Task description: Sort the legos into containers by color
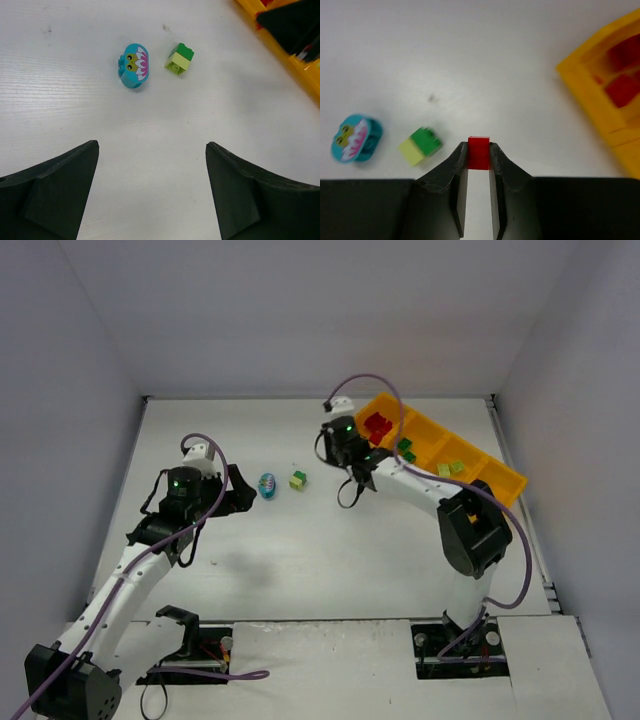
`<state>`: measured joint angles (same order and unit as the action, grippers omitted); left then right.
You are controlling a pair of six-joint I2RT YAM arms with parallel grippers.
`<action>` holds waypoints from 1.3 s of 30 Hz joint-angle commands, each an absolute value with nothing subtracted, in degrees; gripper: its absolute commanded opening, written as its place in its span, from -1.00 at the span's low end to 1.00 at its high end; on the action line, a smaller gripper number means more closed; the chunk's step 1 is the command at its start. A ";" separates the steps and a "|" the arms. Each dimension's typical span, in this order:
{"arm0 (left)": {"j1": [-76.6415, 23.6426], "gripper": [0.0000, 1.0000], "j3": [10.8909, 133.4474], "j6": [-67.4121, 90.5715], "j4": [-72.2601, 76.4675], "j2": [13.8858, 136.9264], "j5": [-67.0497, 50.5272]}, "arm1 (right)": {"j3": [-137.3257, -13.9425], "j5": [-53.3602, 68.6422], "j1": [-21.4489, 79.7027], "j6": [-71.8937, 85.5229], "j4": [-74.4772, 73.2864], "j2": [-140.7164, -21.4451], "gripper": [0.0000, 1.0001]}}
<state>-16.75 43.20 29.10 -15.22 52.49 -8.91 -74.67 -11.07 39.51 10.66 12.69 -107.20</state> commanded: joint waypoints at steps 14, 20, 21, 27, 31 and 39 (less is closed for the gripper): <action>-16.70 0.62 44.65 28.65 -13.10 52.82 -8.70 | -90.08 -9.06 16.97 5.89 16.08 -114.95 -0.60; -16.70 0.62 44.56 28.56 -13.18 52.65 -8.61 | -93.34 -8.44 16.00 5.27 15.38 -116.46 -0.12; -16.70 0.62 44.56 28.56 -13.18 52.73 -8.61 | -93.17 -8.18 16.00 5.19 15.29 -116.19 -0.09; -16.70 0.62 44.65 28.56 -13.01 52.82 -8.61 | -88.51 -3.18 16.52 6.33 15.73 -110.14 -0.04; -16.70 0.62 44.56 28.56 -12.83 52.91 -8.70 | -82.98 1.66 18.36 5.80 16.87 -103.38 -0.14; -16.61 0.62 44.47 28.74 -12.48 53.26 -9.05 | -74.18 10.87 26.27 -0.17 16.61 -96.77 -0.05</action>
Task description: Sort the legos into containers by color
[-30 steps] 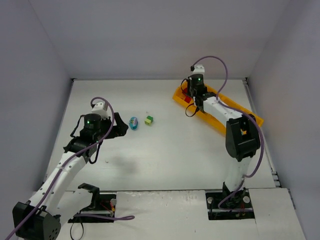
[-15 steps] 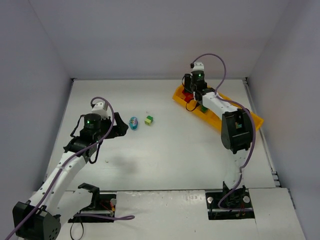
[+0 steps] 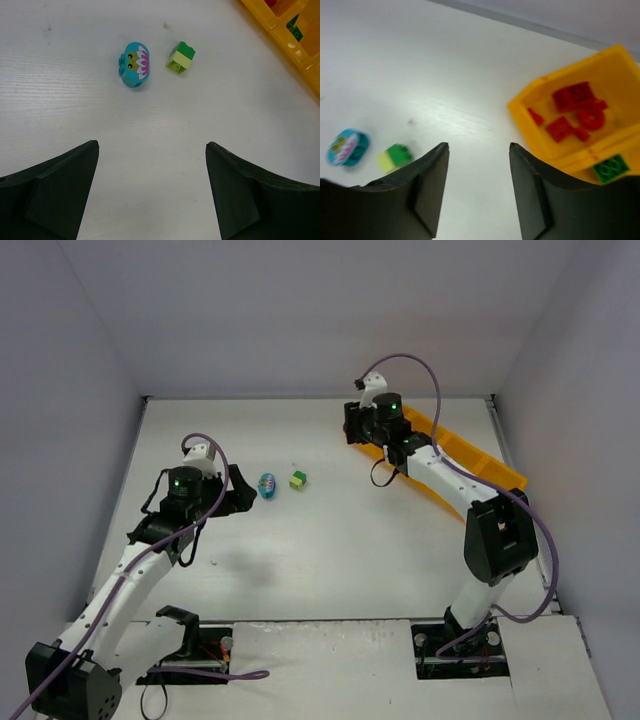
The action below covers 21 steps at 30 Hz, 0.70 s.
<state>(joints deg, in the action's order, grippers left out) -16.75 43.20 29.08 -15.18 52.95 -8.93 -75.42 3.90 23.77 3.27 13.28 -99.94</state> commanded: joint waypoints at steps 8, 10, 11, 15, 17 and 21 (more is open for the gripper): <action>-16.61 0.62 44.39 29.00 -12.48 53.26 -9.14 | -74.09 13.10 30.76 -1.41 15.21 -99.49 0.22; -16.61 0.62 44.30 29.09 -12.39 53.17 -9.23 | -74.27 11.08 32.33 -0.44 15.29 -100.02 0.22; -16.61 0.62 44.38 29.09 -12.39 53.35 -9.14 | -74.27 11.34 32.78 -0.44 15.29 -100.28 0.22; -16.61 0.62 44.30 29.27 -12.39 53.44 -9.05 | -75.14 12.30 35.33 -0.97 15.21 -101.42 0.21; -16.61 0.62 44.30 29.44 -12.48 53.70 -8.88 | -75.15 10.99 36.47 -0.62 15.21 -101.86 0.21; -16.61 0.62 44.65 29.44 -13.36 54.49 -7.21 | -72.70 6.43 36.56 2.02 15.12 -100.64 0.22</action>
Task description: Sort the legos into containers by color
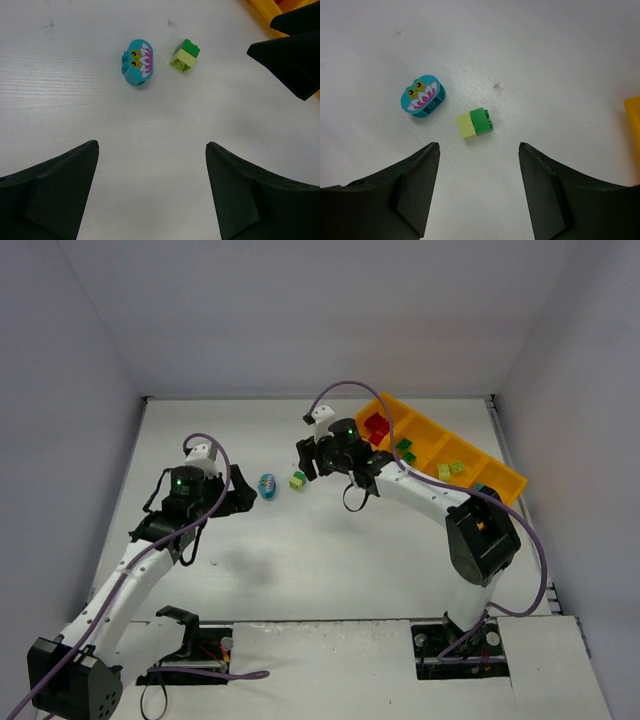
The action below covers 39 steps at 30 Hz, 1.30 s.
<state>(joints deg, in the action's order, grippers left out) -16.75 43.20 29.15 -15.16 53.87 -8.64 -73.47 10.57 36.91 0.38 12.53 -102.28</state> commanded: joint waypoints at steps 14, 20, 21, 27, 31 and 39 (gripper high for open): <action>-16.87 0.62 46.32 28.21 -19.07 51.51 -2.37 | -69.52 0.79 38.75 12.38 13.97 -94.74 0.27; -16.87 0.62 46.93 27.60 -20.73 45.53 -1.14 | -76.36 -2.10 44.38 18.10 14.06 -103.26 0.48; -16.79 0.62 47.19 27.34 -21.44 44.83 -0.71 | -77.33 -3.50 46.12 18.63 14.06 -105.62 0.51; -16.87 0.62 45.19 26.37 -23.47 43.07 0.97 | -84.72 -8.42 51.05 22.50 13.62 -114.76 0.77; -16.87 0.62 43.77 27.60 -22.41 43.50 1.23 | -89.20 -12.55 52.47 24.08 12.83 -119.87 0.83; -16.96 0.62 44.30 27.42 -22.41 44.65 1.41 | -98.42 -18.81 52.91 26.54 9.50 -129.01 0.83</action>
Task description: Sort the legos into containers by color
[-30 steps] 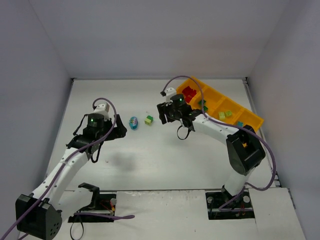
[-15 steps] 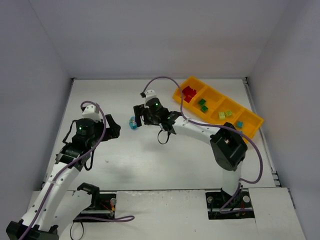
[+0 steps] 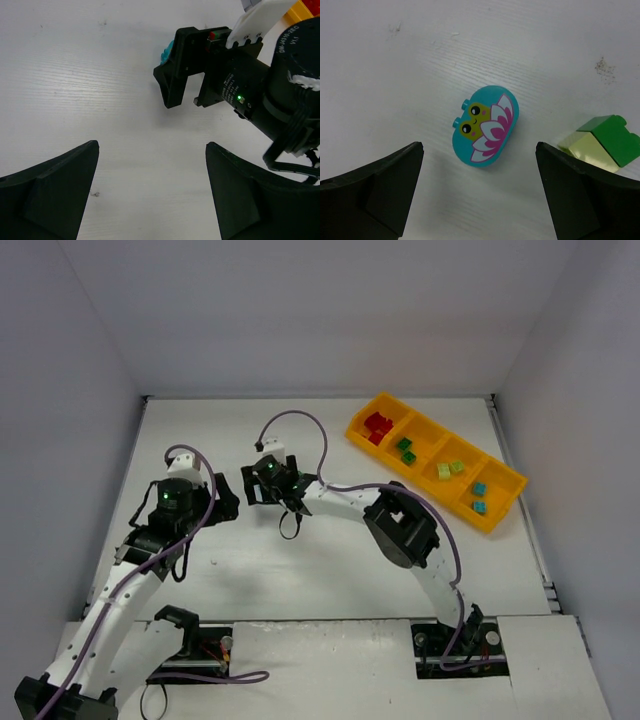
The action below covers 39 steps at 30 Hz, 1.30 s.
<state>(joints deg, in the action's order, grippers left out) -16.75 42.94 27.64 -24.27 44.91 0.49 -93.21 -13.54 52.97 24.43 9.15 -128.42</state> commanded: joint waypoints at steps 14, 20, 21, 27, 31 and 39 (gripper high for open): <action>-17.32 0.62 44.30 27.25 -23.38 43.51 2.46 | -105.82 -23.11 52.82 24.09 7.91 -135.45 -0.08; -17.40 0.62 44.30 26.89 -23.03 43.50 2.37 | -101.53 -28.03 52.12 18.29 10.19 -125.98 -0.94; -17.40 0.62 44.21 26.89 -22.94 43.51 2.29 | -98.29 -28.30 51.77 17.50 10.80 -123.95 -0.97; -17.40 0.62 44.47 26.37 -22.59 43.68 2.37 | -83.52 -30.93 46.24 16.17 12.13 -104.53 -1.00; -17.31 0.62 44.47 26.19 -22.32 43.94 2.20 | -67.38 -32.16 37.81 16.43 11.52 -90.55 -1.00; -17.40 0.62 44.65 26.01 -21.71 45.00 1.49 | -51.08 -26.12 8.15 19.85 5.36 -69.09 -0.99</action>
<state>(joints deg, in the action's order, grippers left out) -17.19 42.94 27.03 -24.60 44.40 1.52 -54.70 -28.42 16.34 17.54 7.46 -72.29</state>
